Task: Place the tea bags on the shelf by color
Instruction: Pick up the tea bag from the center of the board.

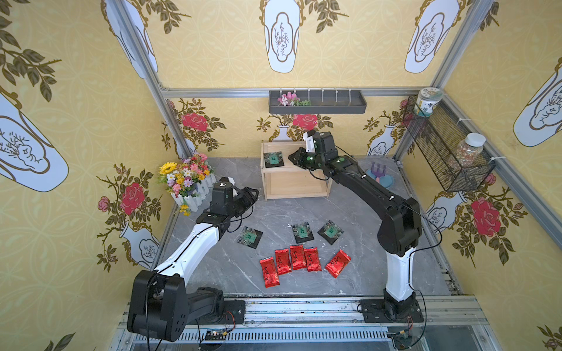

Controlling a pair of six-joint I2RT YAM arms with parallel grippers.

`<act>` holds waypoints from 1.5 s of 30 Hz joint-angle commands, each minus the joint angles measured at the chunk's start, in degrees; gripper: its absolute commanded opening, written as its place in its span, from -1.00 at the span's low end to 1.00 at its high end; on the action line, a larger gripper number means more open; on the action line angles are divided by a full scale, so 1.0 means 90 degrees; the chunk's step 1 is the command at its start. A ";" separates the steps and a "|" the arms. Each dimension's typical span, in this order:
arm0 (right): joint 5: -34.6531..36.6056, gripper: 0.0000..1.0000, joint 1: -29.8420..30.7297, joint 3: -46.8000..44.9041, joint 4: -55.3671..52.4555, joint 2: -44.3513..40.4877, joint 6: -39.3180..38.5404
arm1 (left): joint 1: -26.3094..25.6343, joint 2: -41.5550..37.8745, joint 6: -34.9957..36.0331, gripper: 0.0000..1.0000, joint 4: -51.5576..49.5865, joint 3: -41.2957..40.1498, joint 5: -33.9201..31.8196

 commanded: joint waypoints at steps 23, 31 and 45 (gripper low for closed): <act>-0.1176 -0.44 -0.0266 -0.5976 0.0784 -0.2484 -0.1280 | -0.2661 0.2753 0.0585 0.18 0.0760 0.0775 0.0738; -0.1719 -0.40 -0.0548 -0.6142 0.0911 -0.2078 -0.1303 | -0.2831 0.3276 0.0572 0.12 0.0761 0.0824 0.0939; -0.1871 -0.37 -0.0642 -0.6110 0.0936 -0.1727 -0.1257 | -0.2840 0.3445 0.0524 0.06 0.0750 0.0609 0.0889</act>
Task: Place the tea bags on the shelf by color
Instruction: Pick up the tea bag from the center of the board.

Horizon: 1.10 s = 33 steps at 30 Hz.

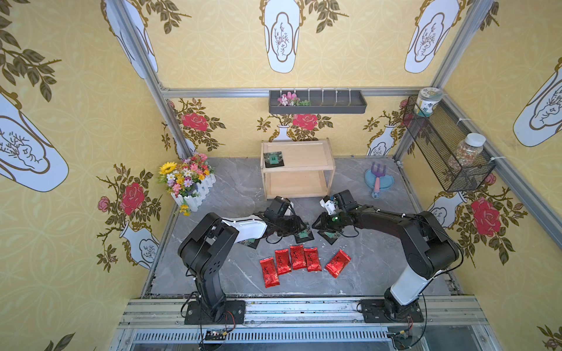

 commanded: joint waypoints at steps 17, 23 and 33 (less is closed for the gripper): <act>-0.0419 -0.27 -0.0105 0.0058 0.0426 0.0255 0.0210 | -0.0001 0.0146 0.0020 -0.05 0.0132 -0.0132 0.0079; -0.0630 -0.25 -0.0146 0.0064 0.0489 0.0429 0.0281 | -0.0001 0.0179 0.0020 -0.08 0.0189 -0.0244 0.0076; -0.1300 -0.33 -0.0196 0.0101 0.0989 0.0877 0.0651 | -0.0001 0.0177 0.0001 -0.11 0.0273 -0.0330 0.0055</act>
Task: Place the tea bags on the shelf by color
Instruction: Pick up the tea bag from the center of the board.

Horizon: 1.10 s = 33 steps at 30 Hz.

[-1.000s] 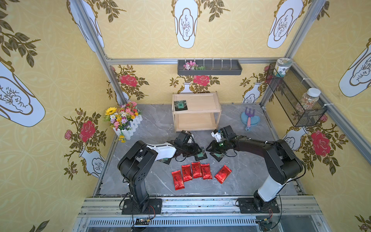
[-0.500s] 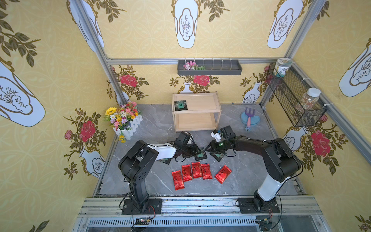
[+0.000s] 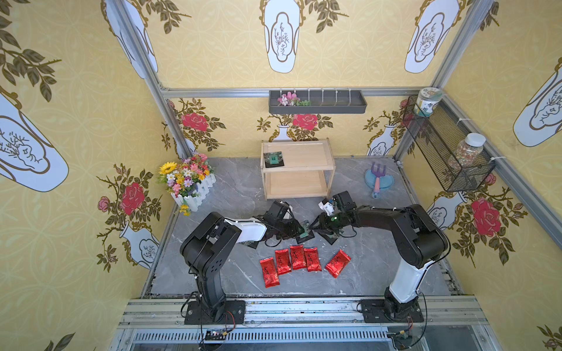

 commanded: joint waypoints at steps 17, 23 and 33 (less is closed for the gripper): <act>-0.0615 -0.99 -0.0109 -0.0042 0.0841 0.0280 0.0644 | 0.0001 -0.0072 0.0014 -0.09 -0.0002 -0.0175 -0.0025; -0.0793 -0.69 -0.0110 -0.0069 0.1006 0.0319 0.0746 | 0.0001 -0.0039 -0.0004 -0.09 0.0106 -0.0236 -0.0006; -0.1105 -0.61 -0.0126 -0.0082 0.1394 0.0533 0.1044 | 0.0011 -0.0033 0.0006 -0.09 0.0192 -0.0284 0.0002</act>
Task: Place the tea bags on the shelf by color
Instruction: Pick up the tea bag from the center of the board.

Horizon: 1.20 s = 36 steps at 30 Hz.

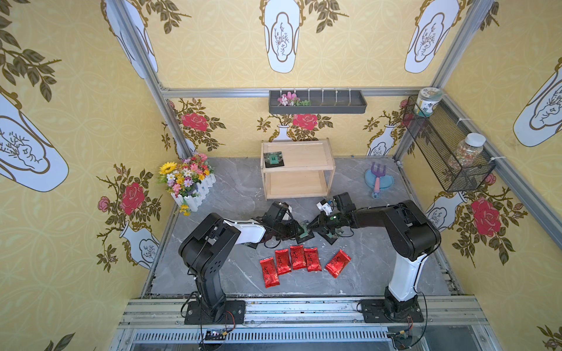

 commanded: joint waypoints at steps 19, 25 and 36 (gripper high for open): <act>0.0027 -1.00 -0.0148 -0.0042 0.0175 -0.0437 0.0129 | 0.0248 -0.0980 0.0087 -0.04 -0.0526 0.0170 -0.0381; 0.0026 -1.00 -0.0241 -0.0039 0.0066 -0.0735 0.0147 | 0.0500 -0.1560 0.0202 -0.03 -0.0774 0.0097 -0.0618; 0.0008 -1.00 -0.0287 0.0031 0.0054 -0.1106 0.0320 | 0.0724 -0.1880 0.0228 0.00 -0.0819 -0.0073 -0.0650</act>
